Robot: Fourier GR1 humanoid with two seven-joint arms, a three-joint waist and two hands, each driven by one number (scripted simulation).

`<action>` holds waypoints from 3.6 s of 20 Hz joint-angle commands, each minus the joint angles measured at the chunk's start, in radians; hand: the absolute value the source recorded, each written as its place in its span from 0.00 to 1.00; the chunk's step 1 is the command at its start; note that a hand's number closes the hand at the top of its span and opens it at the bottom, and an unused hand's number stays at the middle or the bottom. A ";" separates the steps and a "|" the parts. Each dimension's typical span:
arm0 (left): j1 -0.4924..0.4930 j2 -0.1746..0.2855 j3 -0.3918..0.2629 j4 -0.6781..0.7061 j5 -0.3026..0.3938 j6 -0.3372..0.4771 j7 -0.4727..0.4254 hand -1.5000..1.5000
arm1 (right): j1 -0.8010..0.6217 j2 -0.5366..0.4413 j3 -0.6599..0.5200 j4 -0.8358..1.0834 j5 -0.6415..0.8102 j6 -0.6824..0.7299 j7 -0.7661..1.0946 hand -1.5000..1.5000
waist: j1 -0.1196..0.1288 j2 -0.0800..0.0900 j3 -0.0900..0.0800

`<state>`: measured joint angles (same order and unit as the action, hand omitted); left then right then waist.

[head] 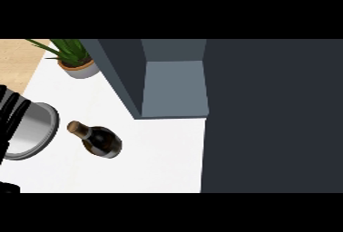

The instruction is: Pick up the wine, place it into the cabinet and close the cabinet

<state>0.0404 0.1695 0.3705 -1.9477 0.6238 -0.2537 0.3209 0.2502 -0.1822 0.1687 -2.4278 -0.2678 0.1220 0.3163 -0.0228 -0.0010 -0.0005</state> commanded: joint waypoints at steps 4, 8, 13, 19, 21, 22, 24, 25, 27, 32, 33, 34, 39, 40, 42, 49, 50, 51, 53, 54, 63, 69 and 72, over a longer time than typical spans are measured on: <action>-0.064 -0.039 -0.004 0.280 -0.231 -0.037 -0.259 0.00 | 0.070 -0.003 -0.039 -0.137 -0.125 0.025 0.018 0.00 | -0.004 0.003 0.000; -0.077 -0.039 -0.002 0.365 -0.278 -0.015 -0.313 0.00 | 0.084 -0.019 -0.073 -0.165 -0.160 0.053 0.017 0.00 | 0.002 0.002 0.000; -0.054 -0.069 -0.037 0.491 -0.336 -0.055 -0.426 0.00 | 0.124 0.007 -0.039 -0.163 -0.119 0.067 -0.003 0.00 | 0.007 0.000 0.000; -0.098 -0.002 -0.005 0.760 -0.351 -0.166 -0.581 0.00 | 0.172 0.021 -0.030 -0.151 -0.117 0.092 -0.037 0.00 | 0.006 0.001 0.000; -0.093 0.000 -0.012 0.784 -0.327 -0.209 -0.581 0.00 | 0.154 0.028 -0.018 -0.131 -0.099 0.101 -0.053 0.00 | 0.011 0.000 0.000; -0.085 -0.016 -0.028 0.821 -0.344 -0.228 -0.624 0.00 | 0.168 0.036 -0.031 -0.107 -0.105 0.103 -0.074 0.00 | 0.010 0.001 0.000; -0.159 -0.003 -0.038 0.929 -0.361 -0.252 -0.658 0.00 | 0.171 0.019 -0.031 -0.114 -0.098 0.120 -0.071 0.00 | 0.004 0.002 -0.001; -0.189 0.015 -0.026 0.922 -0.320 -0.273 -0.622 0.00 | 0.137 0.031 -0.046 -0.105 -0.108 0.100 -0.062 0.00 | 0.009 0.002 0.000; -0.237 0.012 -0.039 1.039 -0.375 -0.274 -0.699 0.00 | 0.122 0.025 -0.050 -0.140 -0.125 0.082 -0.018 0.00 | 0.002 0.004 -0.001; -0.246 -0.011 -0.053 1.172 -0.397 -0.312 -0.785 0.00 | 0.102 0.031 -0.048 -0.084 -0.098 0.110 -0.053 0.00 | 0.008 0.003 -0.001; -0.245 0.015 -0.034 1.208 -0.361 -0.372 -0.766 0.00 | 0.140 0.021 -0.044 -0.172 -0.120 0.090 -0.002 0.00 | 0.001 0.003 -0.002; -0.264 0.043 -0.034 1.264 -0.394 -0.379 -0.824 0.00 | 0.073 0.006 -0.085 -0.118 -0.144 0.096 0.007 0.00 | 0.008 0.004 -0.001; -0.327 0.042 -0.038 1.394 -0.414 -0.404 -0.903 0.00 | 0.107 0.041 -0.019 -0.152 -0.085 0.077 0.001 0.00 | 0.003 0.004 -0.002; -0.338 0.022 -0.048 1.428 -0.432 -0.392 -0.939 0.00 | 0.083 0.026 -0.065 -0.119 -0.123 0.087 -0.003 0.00 | 0.003 0.005 -0.002; -0.357 -0.005 -0.039 1.433 -0.410 -0.369 -0.933 0.00 | 0.121 0.020 -0.096 -0.108 -0.147 0.118 -0.044 0.00 | 0.002 0.003 -0.001; -0.430 0.006 -0.022 1.581 -0.420 -0.376 -1.027 0.00 | 0.147 0.050 -0.030 -0.089 -0.091 0.130 -0.081 0.00 | -0.012 0.007 -0.003; -0.422 0.009 -0.022 1.555 -0.403 -0.393 -1.003 0.00 | 0.173 0.026 -0.052 -0.142 -0.116 0.131 -0.042 0.00 | -0.004 0.003 -0.001; -0.458 0.023 -0.013 1.595 -0.409 -0.389 -1.023 0.00 | 0.163 0.029 -0.043 -0.113 -0.096 0.143 -0.071 0.00 | -0.015 0.007 -0.003; -0.454 0.012 -0.021 1.594 -0.403 -0.424 -1.019 1.00 | 0.160 0.049 -0.016 -0.118 -0.082 0.127 -0.063 0.00 | -0.010 0.006 -0.003; -0.474 -0.019 -0.041 1.615 -0.416 -0.421 -0.993 1.00 | 0.122 0.026 -0.064 -0.101 -0.111 0.130 -0.056 0.00 | -0.013 0.008 -0.003; -0.444 -0.022 -0.106 1.552 -0.467 -0.456 -1.062 1.00 | 0.127 0.028 -0.066 -0.099 -0.099 0.122 -0.035 0.00 | 0.004 0.003 -0.001; -0.383 -0.075 -0.157 1.456 -0.560 -0.167 -1.243 1.00 | 0.102 0.062 -0.008 -0.053 -0.007 0.102 -0.064 0.00 | 0.014 0.001 -0.001; -0.288 -0.047 -0.158 1.416 -0.583 -0.059 -1.283 1.00 | 0.177 0.047 -0.005 -0.087 -0.037 0.130 -0.076 0.00 | 0.016 -0.003 0.000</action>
<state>-0.3384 0.1264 0.2252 -0.4928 0.0762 -0.3786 -0.8297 0.3631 -0.1325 0.1457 -2.3959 -0.2942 0.2548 0.2035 -0.0141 -0.0012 -0.0013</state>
